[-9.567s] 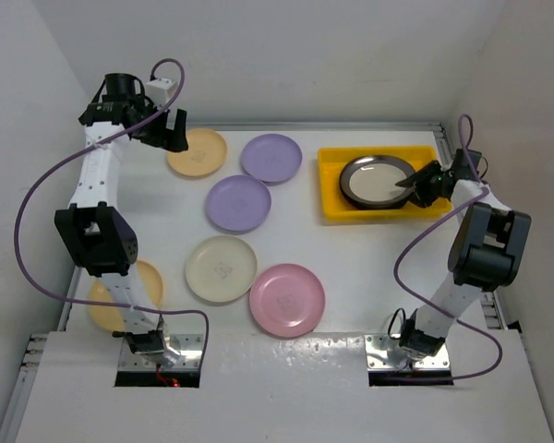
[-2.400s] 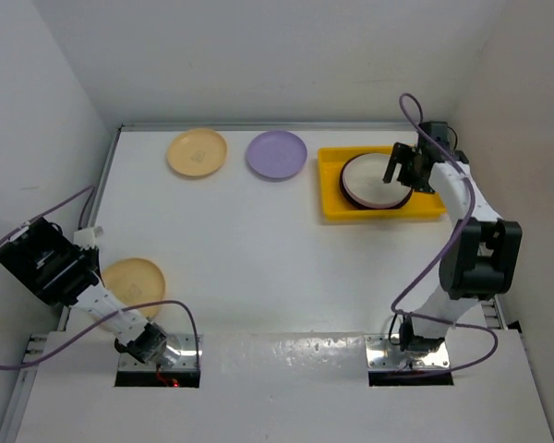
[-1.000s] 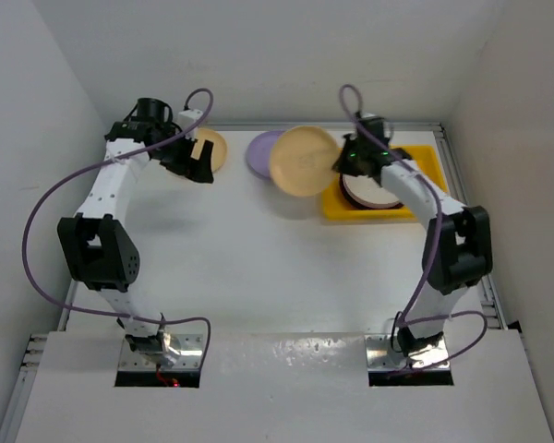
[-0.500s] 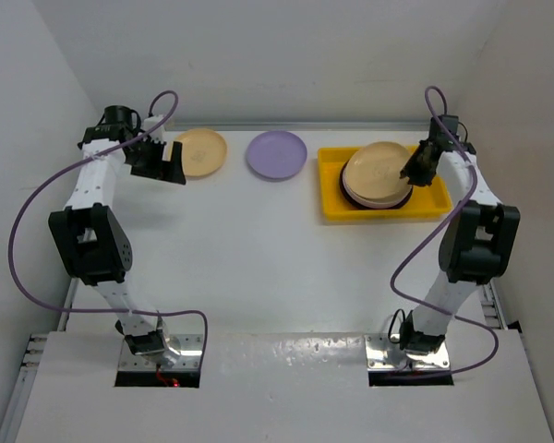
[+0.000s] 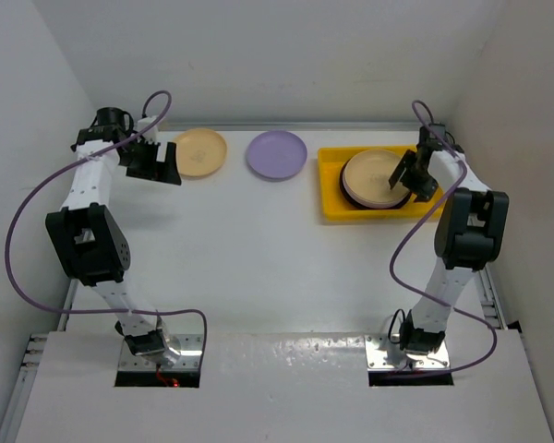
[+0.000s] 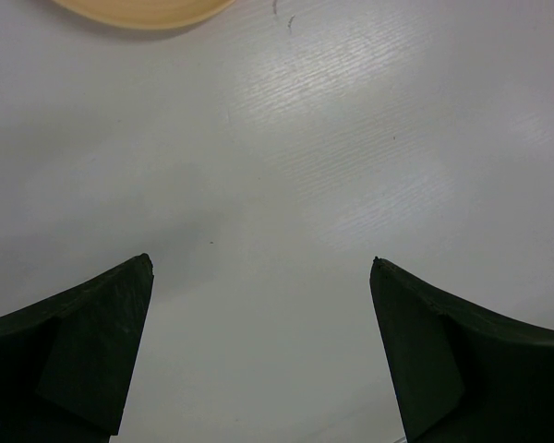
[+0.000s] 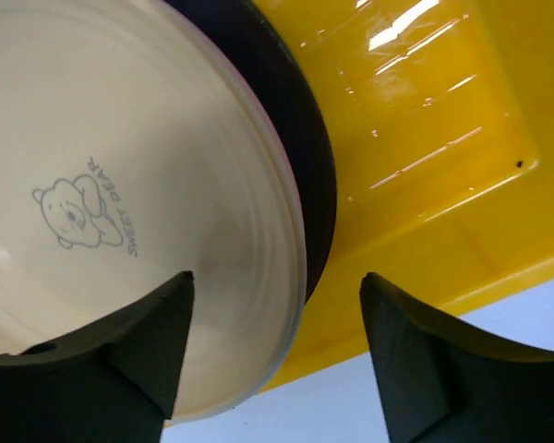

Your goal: Place the plates into the plastic bin on the countertop

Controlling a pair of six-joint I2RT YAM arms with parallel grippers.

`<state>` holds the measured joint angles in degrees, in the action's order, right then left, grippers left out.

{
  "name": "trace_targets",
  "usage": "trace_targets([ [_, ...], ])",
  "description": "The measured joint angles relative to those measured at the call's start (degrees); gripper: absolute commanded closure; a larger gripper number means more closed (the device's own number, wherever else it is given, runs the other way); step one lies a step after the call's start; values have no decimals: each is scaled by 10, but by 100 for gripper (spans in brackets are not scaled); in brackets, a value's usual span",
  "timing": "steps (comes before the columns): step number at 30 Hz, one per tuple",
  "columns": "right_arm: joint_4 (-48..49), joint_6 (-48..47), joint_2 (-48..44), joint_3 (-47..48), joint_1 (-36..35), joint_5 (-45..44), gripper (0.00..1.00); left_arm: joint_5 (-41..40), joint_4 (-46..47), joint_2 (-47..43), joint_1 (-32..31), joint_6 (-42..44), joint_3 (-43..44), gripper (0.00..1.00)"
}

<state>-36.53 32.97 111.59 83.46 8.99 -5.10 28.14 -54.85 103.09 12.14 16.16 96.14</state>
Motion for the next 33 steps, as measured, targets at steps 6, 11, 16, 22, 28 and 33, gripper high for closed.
trace_targets([
  [6, -13, -26, -21, 40, -50, -89, 13, 4, -3, 0, 5, 3, 0, 0],
  [11, 69, 1, -88, 60, -217, -148, 88, 5, -4, 0, 20, 5, 0, 0],
  [16, 188, 132, -16, 110, -329, -123, 35, -13, -2, 8, 35, 0, 0, 0],
  [22, 197, 351, 201, 206, -347, -132, 30, -20, 1, 37, 49, -8, 0, 0],
  [28, 159, 478, 282, 304, -354, -142, 36, -14, 2, 44, 64, -12, 0, 0],
  [33, 156, 567, 292, 304, -352, -141, 53, 0, 2, 47, 82, -17, 0, 0],
])
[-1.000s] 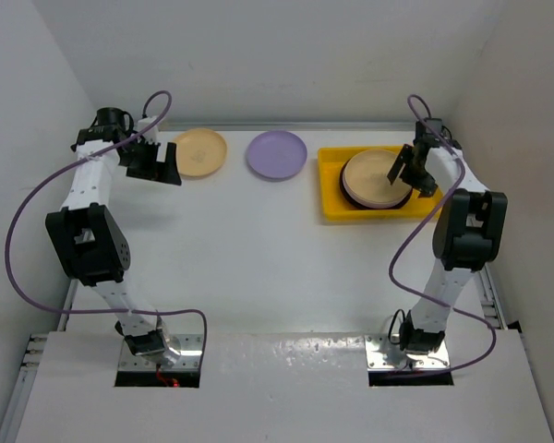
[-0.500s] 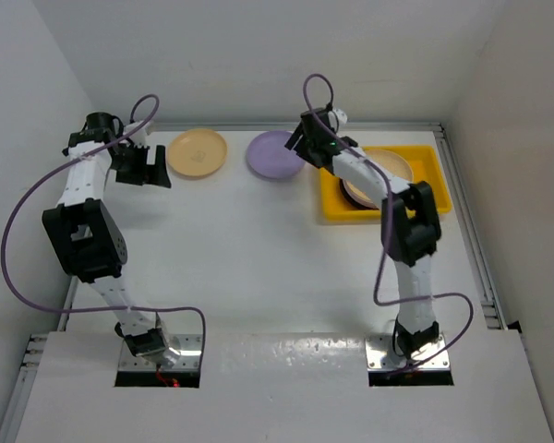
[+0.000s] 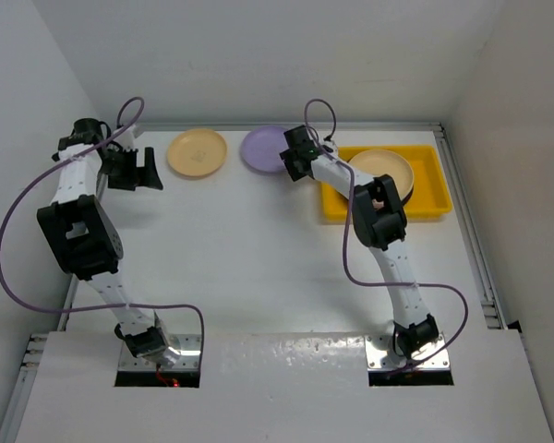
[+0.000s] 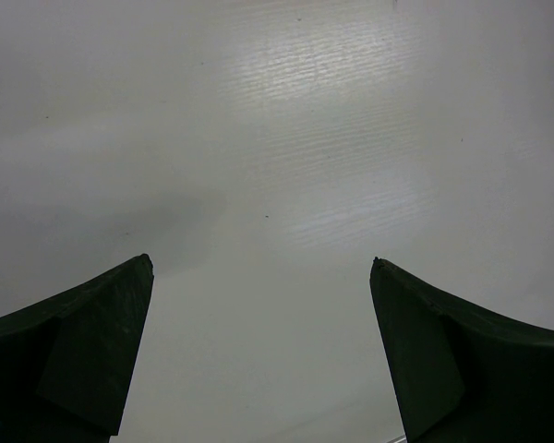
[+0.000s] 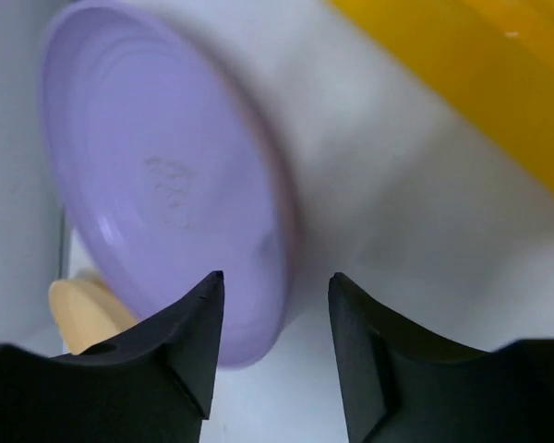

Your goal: Place the plates into the plastic bin on the countertop

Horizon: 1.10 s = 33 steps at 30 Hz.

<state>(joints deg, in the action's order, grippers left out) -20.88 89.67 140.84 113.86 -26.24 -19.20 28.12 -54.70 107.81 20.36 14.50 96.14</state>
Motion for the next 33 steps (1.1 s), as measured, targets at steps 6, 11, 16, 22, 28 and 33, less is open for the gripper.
trace_targets([
  [6, 10, 81, 37, 15, -1, 18, 56, 9, 1, 0, 19, 0, 0, 0],
  [11, -3, 95, 77, 66, -2, 18, 100, 18, 1, 0, 34, 0, 0, 0],
  [16, 28, 84, 76, 53, -2, 25, 100, 23, 0, 0, 44, 2, 0, 0],
  [22, 87, -96, 12, -40, -7, 44, 100, 24, -1, 0, 49, 5, 0, 0],
  [28, 113, -293, -250, -245, 9, 93, 100, 22, -3, 0, 45, 14, 0, 0],
  [33, 114, -400, -469, -338, 152, 123, 100, 6, -3, -3, 28, 17, 0, 0],
])
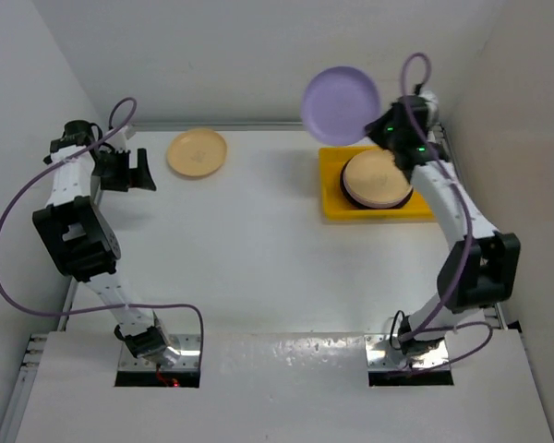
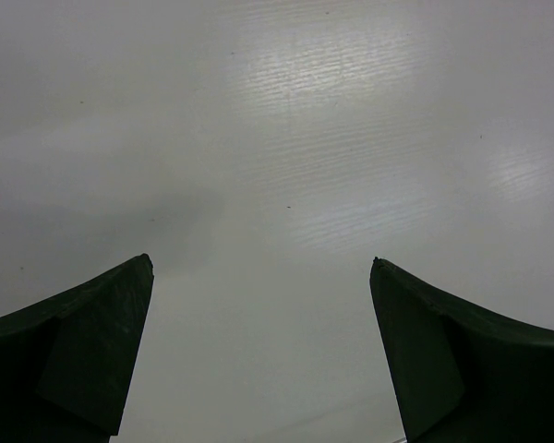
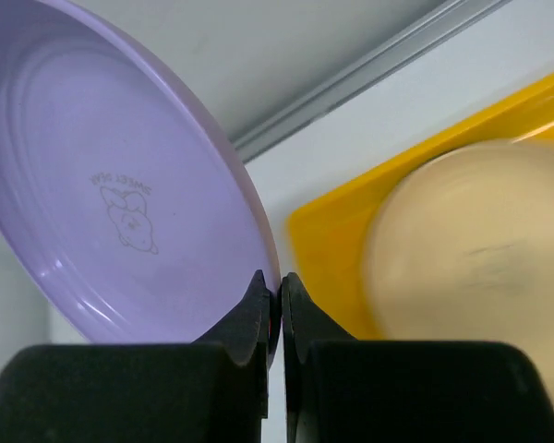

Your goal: Place the plates into the plastic bin on the countertop

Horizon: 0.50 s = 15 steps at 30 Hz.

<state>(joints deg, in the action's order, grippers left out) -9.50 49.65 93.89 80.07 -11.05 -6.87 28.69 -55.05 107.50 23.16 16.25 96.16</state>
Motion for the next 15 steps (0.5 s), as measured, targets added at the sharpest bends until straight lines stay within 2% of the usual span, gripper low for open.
trace_targets([
  [2, -13, -34, -29, -8, 83, 4, 100, -13, 0, 0, -11, 0, 1, 0],
  [5, -57, -74, -17, -1, 174, 10, 100, -31, -2, 1, -32, 1, 9, 0],
  [9, -125, -119, 38, 10, 219, 36, 100, -43, 6, 11, -64, -1, 30, 0],
  [15, -176, -142, 81, -1, 233, 74, 100, -49, 59, 62, -104, -31, 58, 0],
])
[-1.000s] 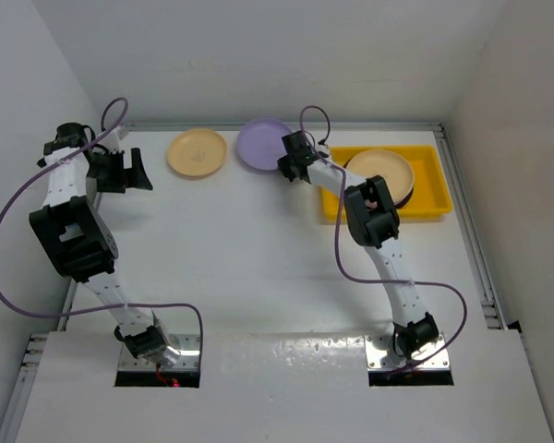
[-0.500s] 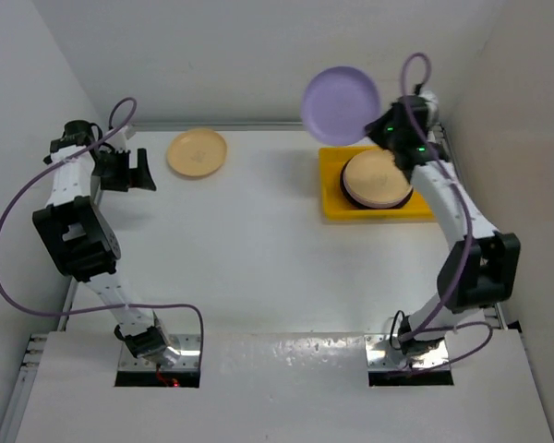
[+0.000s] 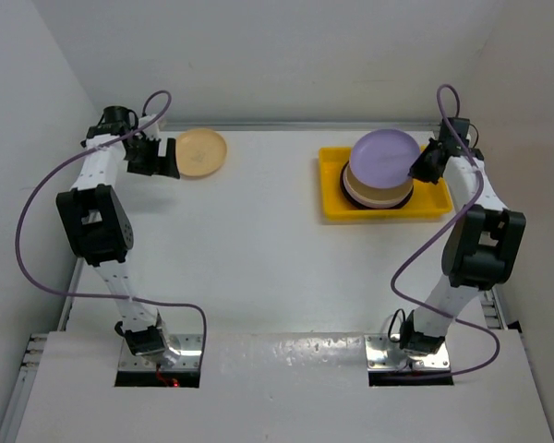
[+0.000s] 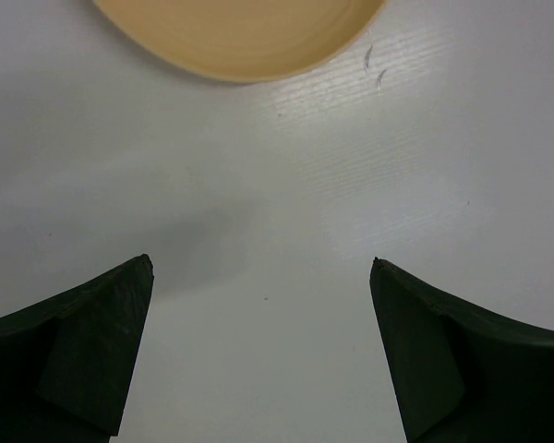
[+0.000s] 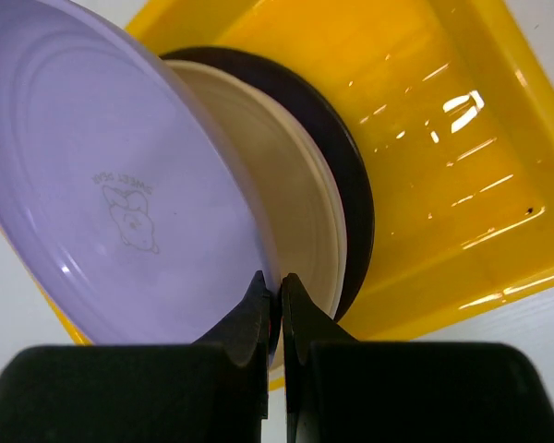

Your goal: Place the plates into the plastic bin on the countertop

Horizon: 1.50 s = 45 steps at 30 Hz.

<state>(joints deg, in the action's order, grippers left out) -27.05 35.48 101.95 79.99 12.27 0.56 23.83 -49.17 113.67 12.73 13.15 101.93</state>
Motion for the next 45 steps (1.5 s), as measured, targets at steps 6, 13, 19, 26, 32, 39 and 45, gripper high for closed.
trace_targets([
  [6, -4, -2, 12, -12, 1, 29, 90, -11, 22, 47, -27, -17, 34, 0],
  [13, -34, -18, 27, -6, 1, 25, 28, -15, 42, 70, -38, -44, 44, 0],
  [19, -82, -66, 55, 61, -10, -9, 11, -48, 104, 88, -38, -101, 52, 0],
  [26, -117, -100, 45, 81, -51, -66, 11, -120, 155, 235, -37, -156, 173, 5],
  [32, -124, -105, -16, 81, -96, -102, 14, -119, 176, 309, -36, -168, 242, 100],
  [39, -72, -142, -99, 71, -182, -91, 17, 7, 165, 313, -34, -141, 245, 100],
  [45, -20, -192, -96, 47, -308, -14, 29, 22, 71, 194, -62, -37, 136, 100],
])
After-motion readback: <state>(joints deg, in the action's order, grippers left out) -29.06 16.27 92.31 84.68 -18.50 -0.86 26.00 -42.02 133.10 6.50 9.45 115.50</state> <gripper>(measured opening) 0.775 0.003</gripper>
